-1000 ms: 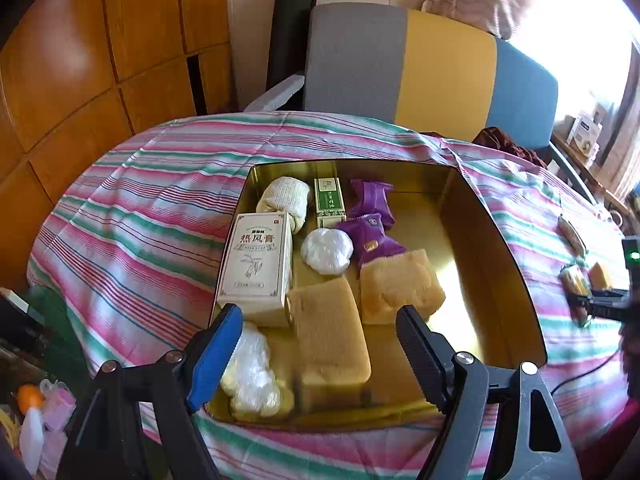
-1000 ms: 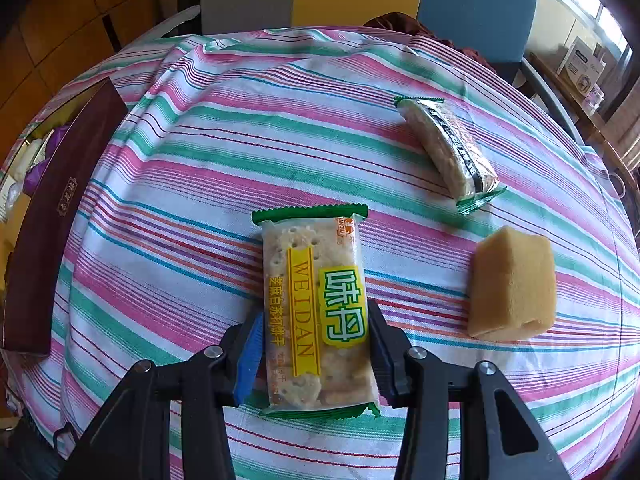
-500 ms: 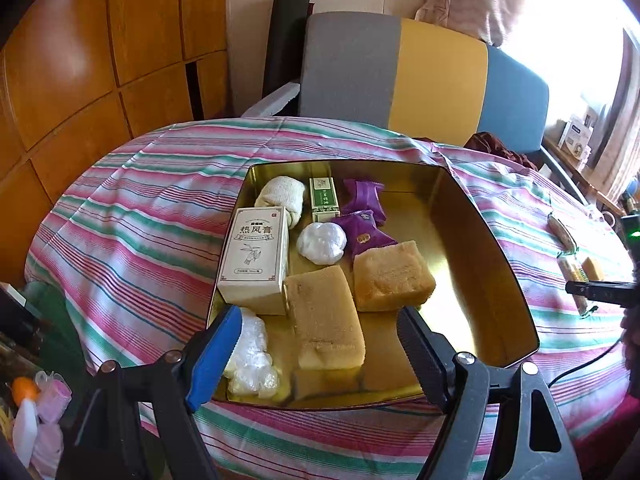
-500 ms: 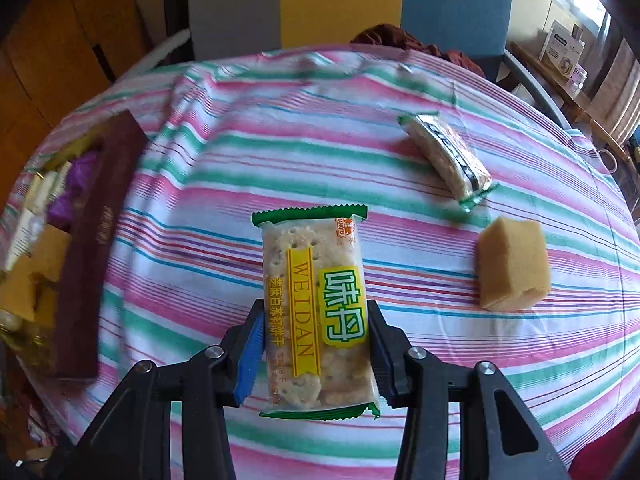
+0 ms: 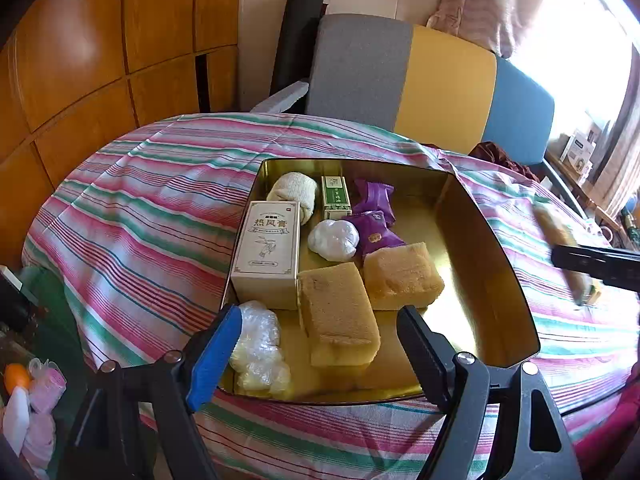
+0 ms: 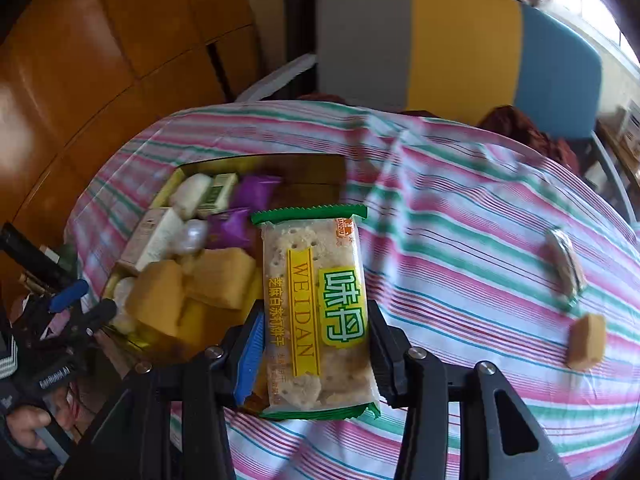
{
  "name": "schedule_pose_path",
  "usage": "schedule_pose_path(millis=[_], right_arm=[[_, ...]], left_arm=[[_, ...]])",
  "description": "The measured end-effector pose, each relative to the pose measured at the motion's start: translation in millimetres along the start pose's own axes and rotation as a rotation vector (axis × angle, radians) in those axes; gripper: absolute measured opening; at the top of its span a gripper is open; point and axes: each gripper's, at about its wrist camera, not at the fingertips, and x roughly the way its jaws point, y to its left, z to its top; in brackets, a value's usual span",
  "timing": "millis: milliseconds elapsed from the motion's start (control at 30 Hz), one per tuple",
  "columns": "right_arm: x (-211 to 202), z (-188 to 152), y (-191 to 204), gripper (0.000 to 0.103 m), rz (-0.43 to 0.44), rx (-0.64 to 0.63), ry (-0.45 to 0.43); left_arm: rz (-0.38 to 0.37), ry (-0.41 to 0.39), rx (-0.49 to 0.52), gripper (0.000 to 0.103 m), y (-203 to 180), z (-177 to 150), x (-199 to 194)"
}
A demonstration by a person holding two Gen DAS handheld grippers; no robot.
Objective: Organize objects
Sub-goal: 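Carry the WEIDAN biscuit pack into the tray and open the right tool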
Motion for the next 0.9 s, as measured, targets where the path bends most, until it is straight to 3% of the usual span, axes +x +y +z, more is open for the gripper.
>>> schedule_pose_path(millis=[200, 467, 900], right_arm=[[54, 41, 41, 0.047, -0.027, -0.029, 0.060], [132, 68, 41, 0.047, -0.108, 0.036, 0.160], [167, 76, 36, 0.047, -0.201, 0.029, 0.193]], left_arm=[[-0.013, 0.000, -0.032, 0.080, 12, -2, -3], [-0.001, 0.000, -0.092, 0.081, 40, -5, -4], [0.042, -0.005, -0.115, 0.081, 58, -8, -3]])
